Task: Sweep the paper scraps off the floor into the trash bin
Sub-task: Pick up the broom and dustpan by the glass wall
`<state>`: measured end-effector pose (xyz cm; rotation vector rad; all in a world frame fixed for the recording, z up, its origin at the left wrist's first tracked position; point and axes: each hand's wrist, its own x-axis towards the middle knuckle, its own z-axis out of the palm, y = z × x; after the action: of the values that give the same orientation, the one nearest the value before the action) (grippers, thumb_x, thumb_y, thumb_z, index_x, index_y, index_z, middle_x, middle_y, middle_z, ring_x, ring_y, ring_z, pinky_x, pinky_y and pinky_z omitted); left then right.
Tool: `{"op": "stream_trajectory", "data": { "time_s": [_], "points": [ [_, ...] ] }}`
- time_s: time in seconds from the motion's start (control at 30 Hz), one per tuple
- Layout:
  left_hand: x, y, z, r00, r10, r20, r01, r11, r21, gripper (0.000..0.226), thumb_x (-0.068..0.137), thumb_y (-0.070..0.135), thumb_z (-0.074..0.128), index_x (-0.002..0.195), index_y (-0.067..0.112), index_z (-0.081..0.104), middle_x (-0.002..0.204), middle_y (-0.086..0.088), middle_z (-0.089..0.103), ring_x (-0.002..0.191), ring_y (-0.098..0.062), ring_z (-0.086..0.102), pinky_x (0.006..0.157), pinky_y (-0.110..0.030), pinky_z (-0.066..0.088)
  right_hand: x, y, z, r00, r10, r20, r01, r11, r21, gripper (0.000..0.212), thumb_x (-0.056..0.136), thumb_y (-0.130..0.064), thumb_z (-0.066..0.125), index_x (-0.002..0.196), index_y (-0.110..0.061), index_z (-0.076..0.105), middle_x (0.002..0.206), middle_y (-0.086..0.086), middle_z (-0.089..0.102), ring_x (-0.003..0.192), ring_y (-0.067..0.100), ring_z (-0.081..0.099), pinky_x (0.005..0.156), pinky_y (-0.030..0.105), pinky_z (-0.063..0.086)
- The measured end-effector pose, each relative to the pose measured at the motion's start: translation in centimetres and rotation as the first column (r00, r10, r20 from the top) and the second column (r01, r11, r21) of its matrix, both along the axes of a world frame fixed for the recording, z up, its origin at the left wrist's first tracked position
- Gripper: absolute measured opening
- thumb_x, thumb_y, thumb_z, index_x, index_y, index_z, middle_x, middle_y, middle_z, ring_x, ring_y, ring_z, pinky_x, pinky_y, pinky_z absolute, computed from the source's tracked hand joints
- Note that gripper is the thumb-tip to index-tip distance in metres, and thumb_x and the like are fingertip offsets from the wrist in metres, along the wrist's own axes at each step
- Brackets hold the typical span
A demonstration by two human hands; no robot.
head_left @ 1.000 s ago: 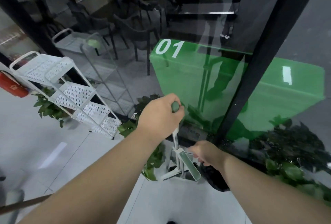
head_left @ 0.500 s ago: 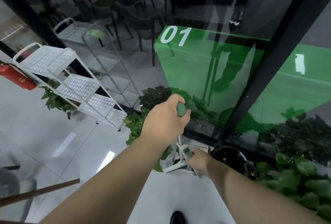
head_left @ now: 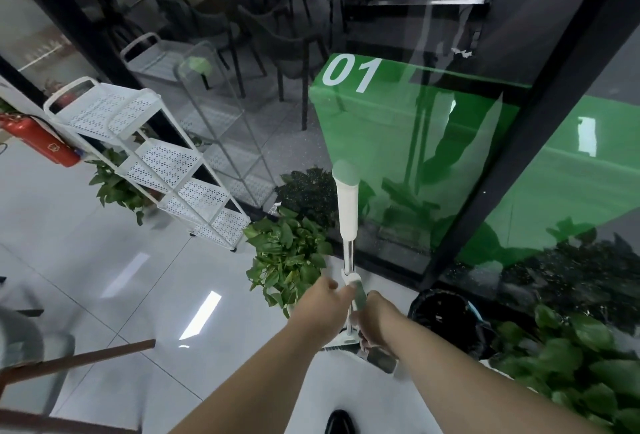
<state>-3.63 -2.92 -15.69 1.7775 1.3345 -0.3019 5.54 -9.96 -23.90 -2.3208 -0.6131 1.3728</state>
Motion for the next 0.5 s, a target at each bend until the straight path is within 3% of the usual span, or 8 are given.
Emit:
{"op": "stream_trajectory", "data": {
  "time_s": [0.07, 0.1, 0.2, 0.3, 0.43, 0.5],
  "points": [
    [0.1, 0.0, -0.8, 0.999, 0.026, -0.043, -0.028, 0.998, -0.064, 0.049, 0.1, 0.054, 0.047, 0.111, 0.01, 0.065, 0.088, -0.003, 0.065, 0.082, -0.021, 0.061, 0.075, -0.033, 0.046, -0.4, -0.4, 0.2, 0.996, -0.061, -0.068, 0.063, 0.998, 0.031, 0.016, 0.09, -0.017, 0.061, 0.102, -0.007, 0.057, 0.076, 0.008, 0.059, 0.061, 0.022, 0.058, 0.06, 0.032, 0.054],
    [0.2, 0.0, -1.2, 0.997, 0.057, -0.055, -0.062, 0.994, -0.09, 0.049, 0.1, 0.052, 0.048, 0.108, 0.006, 0.065, 0.086, -0.004, 0.066, 0.075, -0.02, 0.058, 0.073, -0.032, 0.045, -0.5, -0.7, 0.6, 0.99, -0.077, -0.114, 0.082, 0.996, 0.036, 0.021, 0.089, -0.019, 0.062, 0.105, -0.006, 0.057, 0.071, 0.007, 0.058, 0.056, 0.019, 0.055, 0.057, 0.032, 0.05],
    [0.4, -0.1, -2.4, 0.985, 0.161, -0.066, -0.17, 0.971, -0.168, 0.049, 0.097, 0.048, 0.057, 0.117, 0.003, 0.067, 0.101, -0.011, 0.072, 0.071, -0.018, 0.058, 0.072, -0.03, 0.048, -1.1, -1.5, 1.5, 0.974, -0.057, -0.217, 0.083, 0.99, 0.112, 0.028, 0.09, -0.027, 0.066, 0.112, -0.016, 0.052, 0.092, 0.007, 0.065, 0.077, 0.02, 0.061, 0.073, 0.04, 0.054],
    [0.3, -0.4, -2.7, 0.946, 0.323, -0.012, -0.315, 0.913, -0.26, 0.046, 0.093, 0.044, 0.07, 0.111, 0.002, 0.069, 0.101, -0.013, 0.074, 0.075, -0.02, 0.065, 0.071, -0.031, 0.053, -1.4, -2.5, 3.4, 0.977, 0.037, -0.209, 0.004, 0.982, 0.189, 0.034, 0.092, -0.033, 0.065, 0.12, -0.023, 0.049, 0.106, 0.001, 0.066, 0.097, 0.018, 0.063, 0.079, 0.037, 0.052],
    [-0.5, -0.6, -2.3, 0.862, 0.505, 0.043, -0.44, 0.788, -0.43, 0.027, 0.091, 0.029, 0.077, 0.094, 0.004, 0.069, 0.094, -0.015, 0.078, 0.091, -0.028, 0.075, 0.093, -0.044, 0.059, -0.5, -4.0, 5.4, 0.944, 0.136, -0.302, -0.072, 0.974, 0.213, 0.046, 0.081, -0.037, 0.073, 0.12, -0.027, 0.05, 0.111, -0.002, 0.068, 0.1, 0.016, 0.067, 0.079, 0.035, 0.055],
    [-1.1, -0.5, -2.0, 0.849, 0.526, 0.054, -0.448, 0.77, -0.455, 0.023, 0.093, 0.024, 0.074, 0.094, 0.002, 0.069, 0.088, -0.014, 0.076, 0.085, -0.029, 0.075, 0.093, -0.049, 0.059, 0.6, -4.2, 6.2, 0.944, 0.151, -0.294, -0.095, 0.976, 0.196, 0.034, 0.083, -0.032, 0.069, 0.113, -0.024, 0.057, 0.107, 0.001, 0.068, 0.094, 0.017, 0.066, 0.077, 0.036, 0.053]
  ]
}}
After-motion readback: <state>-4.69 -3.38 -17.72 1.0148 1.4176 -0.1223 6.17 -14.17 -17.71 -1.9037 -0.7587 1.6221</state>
